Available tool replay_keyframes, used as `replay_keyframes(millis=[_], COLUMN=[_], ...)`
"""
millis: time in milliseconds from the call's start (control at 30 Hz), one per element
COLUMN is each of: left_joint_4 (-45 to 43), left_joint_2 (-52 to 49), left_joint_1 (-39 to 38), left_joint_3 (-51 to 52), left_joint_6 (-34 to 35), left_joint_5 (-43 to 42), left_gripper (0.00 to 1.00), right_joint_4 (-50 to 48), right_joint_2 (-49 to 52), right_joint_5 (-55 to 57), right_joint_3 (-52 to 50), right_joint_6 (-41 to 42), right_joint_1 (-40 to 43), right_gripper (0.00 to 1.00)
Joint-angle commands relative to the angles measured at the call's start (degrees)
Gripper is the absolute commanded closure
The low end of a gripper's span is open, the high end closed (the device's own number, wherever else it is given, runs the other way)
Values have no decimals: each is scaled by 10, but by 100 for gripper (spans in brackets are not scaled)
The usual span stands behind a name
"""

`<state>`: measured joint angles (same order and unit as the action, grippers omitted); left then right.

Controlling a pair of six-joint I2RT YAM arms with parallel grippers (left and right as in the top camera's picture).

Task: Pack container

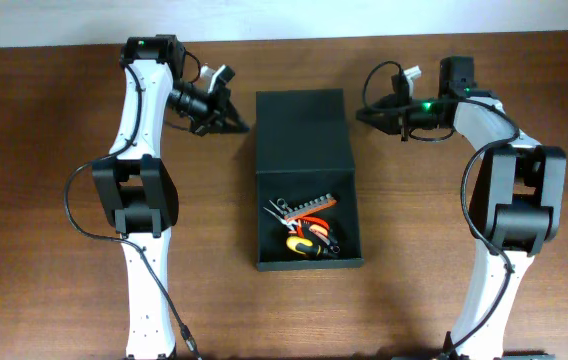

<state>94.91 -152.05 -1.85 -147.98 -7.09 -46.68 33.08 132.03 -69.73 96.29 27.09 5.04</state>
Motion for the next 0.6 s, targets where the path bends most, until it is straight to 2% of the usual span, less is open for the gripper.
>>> replay_keyframes(millis=[0,133,400,567], left_joint_4=[1,-5,-19,-50], left_joint_2=[1,1,-4,-10], left_joint_1=[2,3,3,2], left_joint_3=[-10,-8,19,68], left_joint_6=[82,144,194,188], left_joint_5=[156,187,185,126], left_gripper=[98,98,98,98], right_joint_4=[34,96,129,136], right_joint_2=[-6,-5,-5,-5], right_joint_5=[105,200,244,258], right_joint_3=[12,12,12,12], right_joint_6=[17,16,20,17], right_joint_1=[0,-1,-3,-13], right_gripper=[96,96,96,96])
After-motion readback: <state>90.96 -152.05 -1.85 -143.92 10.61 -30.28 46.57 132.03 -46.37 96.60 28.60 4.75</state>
